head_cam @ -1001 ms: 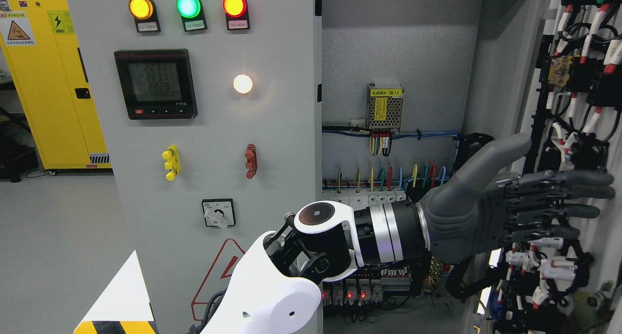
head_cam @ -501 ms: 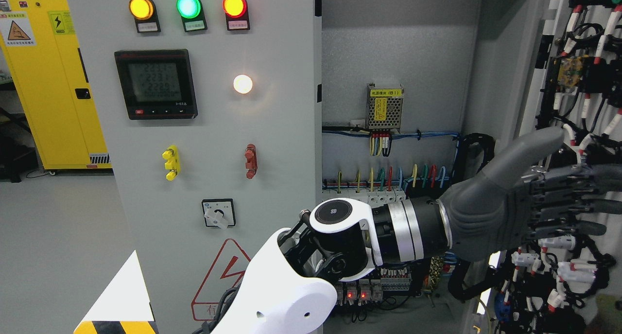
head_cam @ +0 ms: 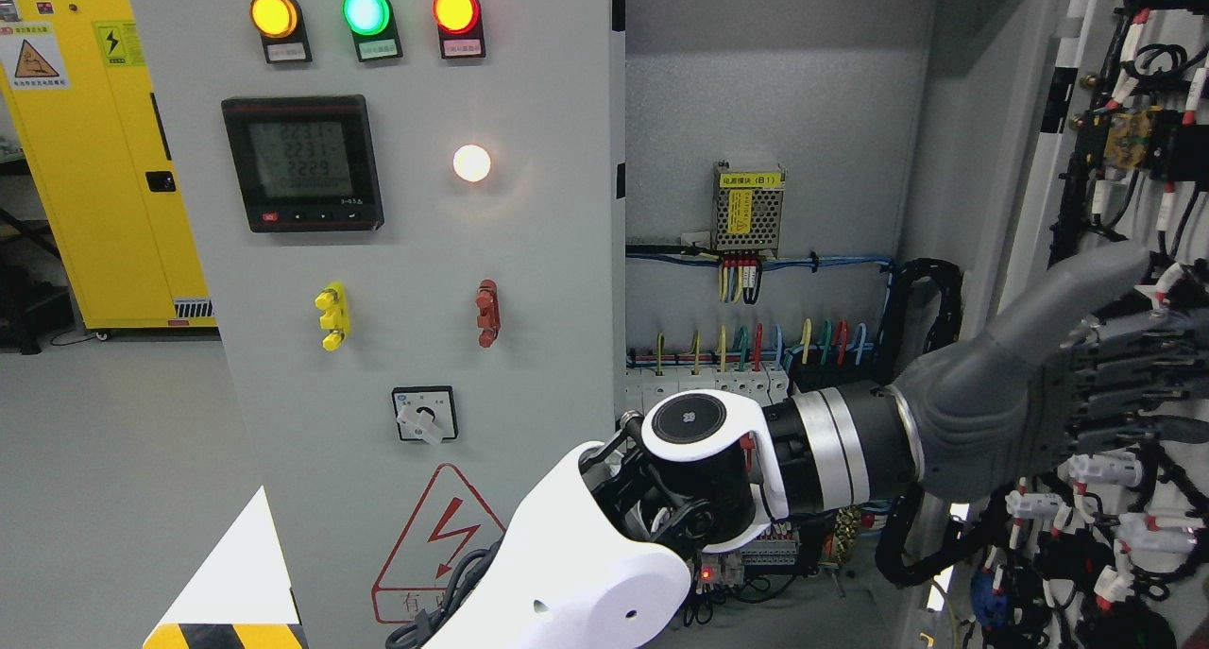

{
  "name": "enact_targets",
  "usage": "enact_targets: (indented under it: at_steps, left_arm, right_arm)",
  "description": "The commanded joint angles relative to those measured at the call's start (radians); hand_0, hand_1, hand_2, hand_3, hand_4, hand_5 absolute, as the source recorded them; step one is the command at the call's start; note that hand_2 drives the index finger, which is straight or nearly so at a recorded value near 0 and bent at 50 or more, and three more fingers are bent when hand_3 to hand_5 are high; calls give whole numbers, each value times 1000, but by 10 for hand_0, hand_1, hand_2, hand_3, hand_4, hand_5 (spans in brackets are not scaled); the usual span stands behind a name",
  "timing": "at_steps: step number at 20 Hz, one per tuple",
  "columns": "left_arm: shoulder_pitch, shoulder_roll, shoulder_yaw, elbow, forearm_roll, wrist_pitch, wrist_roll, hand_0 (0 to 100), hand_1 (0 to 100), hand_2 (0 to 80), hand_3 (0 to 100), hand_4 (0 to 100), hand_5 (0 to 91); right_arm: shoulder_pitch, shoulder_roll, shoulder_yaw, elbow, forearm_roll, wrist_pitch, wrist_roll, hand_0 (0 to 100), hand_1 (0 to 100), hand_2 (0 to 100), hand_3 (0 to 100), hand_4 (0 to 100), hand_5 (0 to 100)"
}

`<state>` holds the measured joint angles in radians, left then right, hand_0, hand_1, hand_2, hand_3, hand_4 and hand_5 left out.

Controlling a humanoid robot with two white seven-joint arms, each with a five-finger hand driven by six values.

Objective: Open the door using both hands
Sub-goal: 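Keep pushing the button door wider with the left hand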

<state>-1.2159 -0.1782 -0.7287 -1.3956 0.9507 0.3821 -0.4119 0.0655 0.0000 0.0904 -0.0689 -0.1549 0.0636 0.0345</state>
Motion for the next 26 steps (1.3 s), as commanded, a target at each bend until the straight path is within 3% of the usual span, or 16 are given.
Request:
enact_targets:
  at_steps: [1,9,13,16,26]
  left_arm:
    - [-33,-9,-74,44,57,-5,5,0,0,0,0,0,0]
    - [-93,-12,-109,49,154,-35,7,0,0,0,0,0,0]
    - [-94,-12,-130,53,154,-49,12,0,0,0,0,0,0]
    - [-97,-12,-159,55,154,-68,62,0,0,0,0,0,0]
    - [-123,-15,-196,63,195,-95,65,0,0,0,0,0,0]
  right_arm:
    - [-1,-25,0,0,0,-1,1,216,0,0,0,0,0]
    - [-1,-29,-1,0,0,-1,1,216,0,0,0,0,0]
    - [-1,-29,-1,0,0,-1,1,216,0,0,0,0,0]
    - [-1,-29,-1,0,0,-1,1,217,0,0,0,0,0]
    - [-3,-32,-1,0,0,-1,1,216,0,0,0,0,0]
